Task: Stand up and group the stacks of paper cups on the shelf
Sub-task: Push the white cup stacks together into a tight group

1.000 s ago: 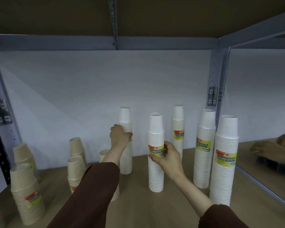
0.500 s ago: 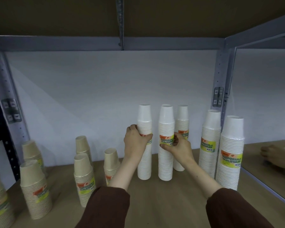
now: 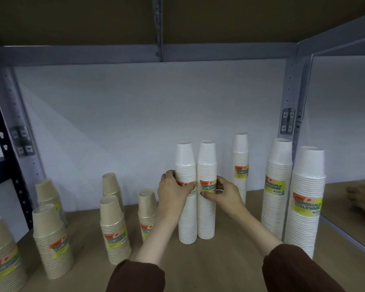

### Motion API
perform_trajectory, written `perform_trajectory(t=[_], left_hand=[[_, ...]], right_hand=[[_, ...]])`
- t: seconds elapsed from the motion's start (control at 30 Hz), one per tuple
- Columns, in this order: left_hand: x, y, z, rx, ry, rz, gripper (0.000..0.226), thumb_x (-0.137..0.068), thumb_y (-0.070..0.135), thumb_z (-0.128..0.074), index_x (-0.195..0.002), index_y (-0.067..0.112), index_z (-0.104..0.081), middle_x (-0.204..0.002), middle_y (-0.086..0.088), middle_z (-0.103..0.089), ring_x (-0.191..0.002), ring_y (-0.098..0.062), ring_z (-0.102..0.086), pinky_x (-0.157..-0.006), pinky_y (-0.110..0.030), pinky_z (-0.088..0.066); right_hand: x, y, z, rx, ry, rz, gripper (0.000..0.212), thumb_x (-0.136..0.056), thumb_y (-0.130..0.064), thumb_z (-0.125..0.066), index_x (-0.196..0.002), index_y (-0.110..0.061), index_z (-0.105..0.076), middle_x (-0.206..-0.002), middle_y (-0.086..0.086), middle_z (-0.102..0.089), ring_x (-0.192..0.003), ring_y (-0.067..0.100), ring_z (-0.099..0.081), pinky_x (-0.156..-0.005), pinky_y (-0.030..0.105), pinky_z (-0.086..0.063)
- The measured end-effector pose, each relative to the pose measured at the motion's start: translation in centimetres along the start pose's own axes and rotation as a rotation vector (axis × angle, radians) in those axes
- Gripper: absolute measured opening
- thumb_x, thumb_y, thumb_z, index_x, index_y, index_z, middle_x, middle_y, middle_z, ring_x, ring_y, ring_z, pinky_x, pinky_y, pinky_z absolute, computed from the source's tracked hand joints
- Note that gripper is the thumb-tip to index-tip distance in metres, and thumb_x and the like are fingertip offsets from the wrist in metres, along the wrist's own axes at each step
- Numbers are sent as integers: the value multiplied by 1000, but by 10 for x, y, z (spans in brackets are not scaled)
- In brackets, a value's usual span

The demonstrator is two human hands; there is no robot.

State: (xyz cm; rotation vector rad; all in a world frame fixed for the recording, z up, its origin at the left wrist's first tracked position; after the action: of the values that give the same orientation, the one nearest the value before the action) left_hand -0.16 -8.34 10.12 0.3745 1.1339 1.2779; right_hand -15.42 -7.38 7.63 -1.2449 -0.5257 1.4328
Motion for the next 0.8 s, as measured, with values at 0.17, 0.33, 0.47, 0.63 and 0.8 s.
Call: perform_trajectory(t=[0.17, 0.33, 0.47, 0.63, 0.8], left_hand=[[5, -7, -5, 36, -9, -40, 55, -72, 29, -74, -116, 7, -51, -116, -11, -56, -106, -25, -56, -85, -34, -46], [24, -36, -22, -35, -93, -1, 59, -70, 28, -76, -118, 6, -50, -116, -13, -57, -109, -27, -55, -90, -34, -44], [44, -65, -37, -58, -155, 106, 60, -70, 26, -76, -118, 2, -49, -117, -16, -58, -111, -28, -54, -88, -33, -44], [57, -81, -46, -10, -125, 150, 56, -71, 23, -76, -115, 0, -51, -112, -16, -59, -108, -30, -56, -85, -34, -46], [59, -81, -49, 0, -53, 158, 60, -71, 21, -76, -119, -1, -50, -116, -18, -58, -111, -32, -55, -88, -37, -46]], right_hand=[[4, 7, 0, -10, 4, -8, 45, -74, -12, -73, -115, -9, -56, -97, -2, -61, -89, 12, -57, -78, 20, -44], [18, 31, -9, 27, -16, -44, 52, -70, -12, -76, -118, -10, -54, -105, 2, -63, -96, 17, -59, -81, 22, -45], [31, 56, -19, 67, -18, -109, 56, -70, -12, -76, -121, -7, -53, -112, 8, -64, -95, 17, -58, -77, 18, -44], [38, 70, -29, 72, 40, -164, 55, -70, -11, -76, -120, -5, -53, -115, 12, -63, -96, 17, -57, -85, 26, -47], [40, 74, -33, 91, 106, -154, 53, -68, -12, -77, -115, -3, -56, -109, 12, -66, -93, 18, -59, -79, 23, -45]])
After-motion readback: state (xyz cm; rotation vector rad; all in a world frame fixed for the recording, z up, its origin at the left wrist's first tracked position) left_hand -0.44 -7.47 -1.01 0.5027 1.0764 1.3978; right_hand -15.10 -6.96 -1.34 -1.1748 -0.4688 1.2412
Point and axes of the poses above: each hand's wrist, its own x-axis away from the middle knuckle, its own z-axis out of the back of the hand, y = z × x, the point moved 4 cm from there along -x, towards the middle knuckle
